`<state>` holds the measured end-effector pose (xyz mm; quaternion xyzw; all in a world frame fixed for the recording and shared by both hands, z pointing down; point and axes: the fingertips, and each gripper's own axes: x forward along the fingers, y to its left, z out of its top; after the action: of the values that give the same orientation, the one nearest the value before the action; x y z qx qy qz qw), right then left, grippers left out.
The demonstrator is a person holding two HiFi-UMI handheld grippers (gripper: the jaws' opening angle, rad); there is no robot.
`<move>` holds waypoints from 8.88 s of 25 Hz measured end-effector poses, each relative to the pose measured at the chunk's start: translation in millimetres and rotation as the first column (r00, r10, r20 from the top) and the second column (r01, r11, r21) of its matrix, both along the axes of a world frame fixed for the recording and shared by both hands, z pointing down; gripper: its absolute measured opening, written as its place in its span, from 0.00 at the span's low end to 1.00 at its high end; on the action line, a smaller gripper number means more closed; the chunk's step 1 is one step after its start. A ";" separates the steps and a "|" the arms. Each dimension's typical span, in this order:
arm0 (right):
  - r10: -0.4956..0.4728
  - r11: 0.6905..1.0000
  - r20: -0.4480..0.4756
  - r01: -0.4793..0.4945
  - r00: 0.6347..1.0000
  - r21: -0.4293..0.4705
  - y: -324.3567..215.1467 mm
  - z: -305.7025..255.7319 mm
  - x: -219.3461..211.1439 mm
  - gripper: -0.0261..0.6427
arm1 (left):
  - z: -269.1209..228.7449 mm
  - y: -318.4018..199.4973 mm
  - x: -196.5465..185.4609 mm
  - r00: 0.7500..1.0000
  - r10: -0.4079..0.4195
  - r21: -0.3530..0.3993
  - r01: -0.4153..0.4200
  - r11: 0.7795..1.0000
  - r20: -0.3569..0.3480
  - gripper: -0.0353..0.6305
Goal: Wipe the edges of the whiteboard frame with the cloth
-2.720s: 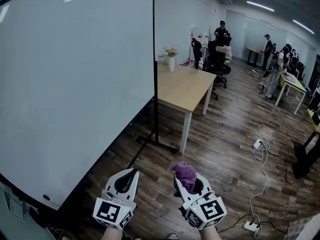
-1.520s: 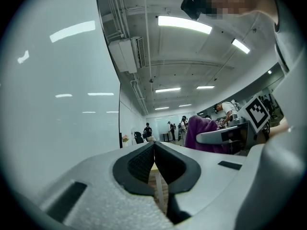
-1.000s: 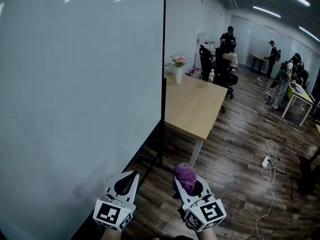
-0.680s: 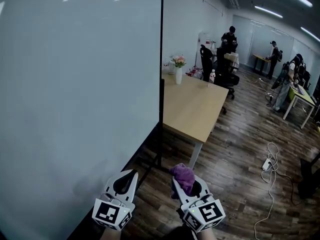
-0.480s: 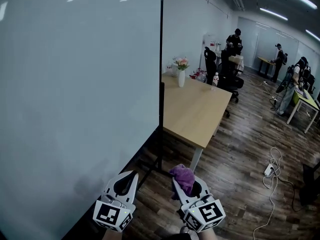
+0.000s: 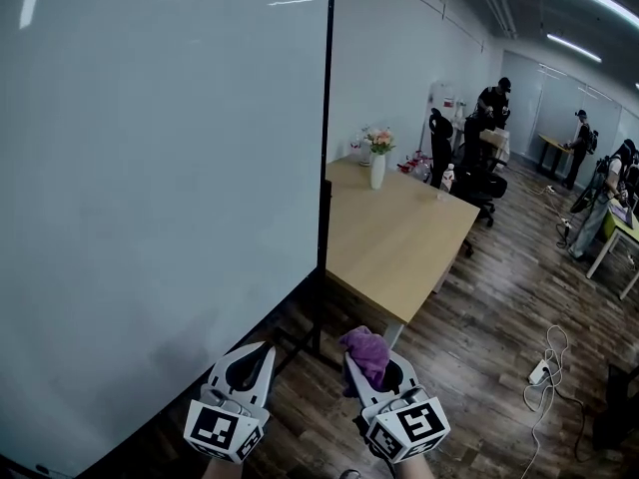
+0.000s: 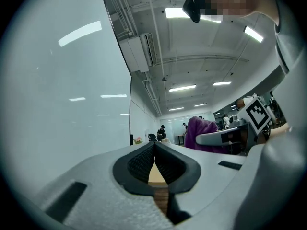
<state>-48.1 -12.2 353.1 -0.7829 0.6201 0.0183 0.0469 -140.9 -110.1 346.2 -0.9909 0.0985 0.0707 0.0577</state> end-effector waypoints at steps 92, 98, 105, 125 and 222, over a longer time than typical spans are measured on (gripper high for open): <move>-0.571 0.817 -0.099 0.576 0.815 0.026 -193.9 -41.8 239.3 0.21 | -31.8 -116.8 228.8 0.864 -0.502 0.058 0.503 0.862 -0.042 0.08; -0.626 0.775 -0.121 0.632 0.771 0.013 -198.0 -44.9 246.2 0.21 | -26.0 -111.6 232.5 0.823 -0.566 0.047 0.567 0.822 -0.041 0.08; -0.680 0.726 -0.155 0.688 0.716 -0.006 -206.6 -51.2 251.0 0.21 | -19.9 -104.0 232.8 0.765 -0.642 0.040 0.643 0.764 -0.044 0.08; -0.737 0.639 -0.245 0.767 0.630 0.052 -228.0 -149.8 272.9 0.21 | -14.4 -70.2 232.3 0.654 -0.756 0.057 0.756 0.652 -0.031 0.08; -0.429 0.852 -0.366 0.504 0.826 0.138 -330.9 -289.5 289.8 0.20 | -38.8 -115.6 235.2 0.790 -0.613 0.031 0.613 0.789 -0.007 0.08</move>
<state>241.7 -343.1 63.7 -0.5815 0.7864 0.2050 0.0380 94.3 -225.8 307.4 -0.9046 0.4132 0.0482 0.0932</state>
